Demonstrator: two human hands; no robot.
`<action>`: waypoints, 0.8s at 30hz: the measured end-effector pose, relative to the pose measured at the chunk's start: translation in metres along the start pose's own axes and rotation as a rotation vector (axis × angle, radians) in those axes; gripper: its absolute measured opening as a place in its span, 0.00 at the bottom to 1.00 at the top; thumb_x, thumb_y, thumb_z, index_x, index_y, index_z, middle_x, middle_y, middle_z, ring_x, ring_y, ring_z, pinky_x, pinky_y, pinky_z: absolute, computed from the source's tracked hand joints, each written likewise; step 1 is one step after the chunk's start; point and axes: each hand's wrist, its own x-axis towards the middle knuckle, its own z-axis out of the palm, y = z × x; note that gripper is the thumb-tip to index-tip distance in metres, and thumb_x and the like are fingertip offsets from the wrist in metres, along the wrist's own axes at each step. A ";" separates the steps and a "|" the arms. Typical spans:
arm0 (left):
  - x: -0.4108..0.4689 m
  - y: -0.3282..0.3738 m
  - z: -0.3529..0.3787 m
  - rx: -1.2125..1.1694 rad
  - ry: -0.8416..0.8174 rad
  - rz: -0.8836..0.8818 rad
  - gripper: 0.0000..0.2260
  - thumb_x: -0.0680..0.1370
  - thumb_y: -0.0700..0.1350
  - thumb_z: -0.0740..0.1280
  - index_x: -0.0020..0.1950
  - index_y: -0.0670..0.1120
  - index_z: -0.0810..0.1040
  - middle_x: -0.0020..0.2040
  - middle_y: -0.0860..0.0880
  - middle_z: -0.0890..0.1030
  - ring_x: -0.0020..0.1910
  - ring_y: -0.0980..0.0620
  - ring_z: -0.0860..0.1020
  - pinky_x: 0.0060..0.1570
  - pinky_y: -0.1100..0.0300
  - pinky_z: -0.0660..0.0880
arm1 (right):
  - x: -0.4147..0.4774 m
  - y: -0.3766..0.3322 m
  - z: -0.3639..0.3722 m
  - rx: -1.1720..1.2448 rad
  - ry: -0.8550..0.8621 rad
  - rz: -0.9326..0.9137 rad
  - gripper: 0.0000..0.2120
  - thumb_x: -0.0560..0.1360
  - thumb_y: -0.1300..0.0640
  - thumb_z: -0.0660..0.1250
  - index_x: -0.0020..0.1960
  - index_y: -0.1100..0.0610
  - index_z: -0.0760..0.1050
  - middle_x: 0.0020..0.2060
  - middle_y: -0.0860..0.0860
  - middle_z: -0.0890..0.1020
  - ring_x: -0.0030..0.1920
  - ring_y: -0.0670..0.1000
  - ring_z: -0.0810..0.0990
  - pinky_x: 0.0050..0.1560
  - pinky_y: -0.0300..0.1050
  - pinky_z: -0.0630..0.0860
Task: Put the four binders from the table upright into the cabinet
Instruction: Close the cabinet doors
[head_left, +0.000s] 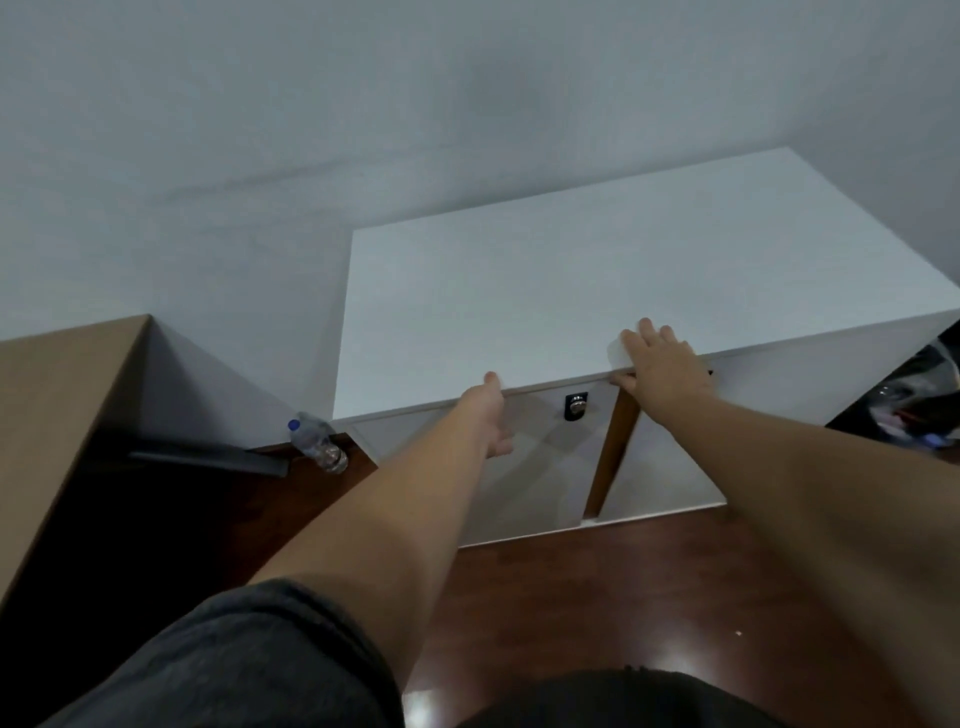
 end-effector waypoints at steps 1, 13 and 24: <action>-0.004 0.004 -0.004 0.206 0.013 0.043 0.21 0.83 0.56 0.54 0.67 0.44 0.71 0.61 0.41 0.79 0.52 0.44 0.82 0.43 0.53 0.76 | 0.000 0.000 0.000 -0.005 0.000 -0.002 0.23 0.77 0.44 0.61 0.65 0.57 0.64 0.66 0.57 0.66 0.60 0.58 0.68 0.57 0.52 0.70; 0.024 0.005 -0.052 1.404 0.345 0.972 0.28 0.82 0.58 0.55 0.80 0.50 0.55 0.81 0.49 0.53 0.80 0.47 0.51 0.76 0.44 0.50 | -0.015 0.006 0.024 0.037 0.067 0.005 0.29 0.79 0.45 0.56 0.76 0.55 0.54 0.76 0.57 0.57 0.75 0.60 0.56 0.72 0.57 0.56; 0.041 -0.003 -0.042 1.472 0.440 0.980 0.26 0.83 0.56 0.45 0.81 0.52 0.52 0.82 0.52 0.53 0.80 0.50 0.52 0.77 0.46 0.50 | -0.011 0.016 0.043 0.092 0.111 -0.016 0.29 0.79 0.44 0.55 0.76 0.55 0.56 0.76 0.56 0.60 0.75 0.61 0.58 0.71 0.61 0.55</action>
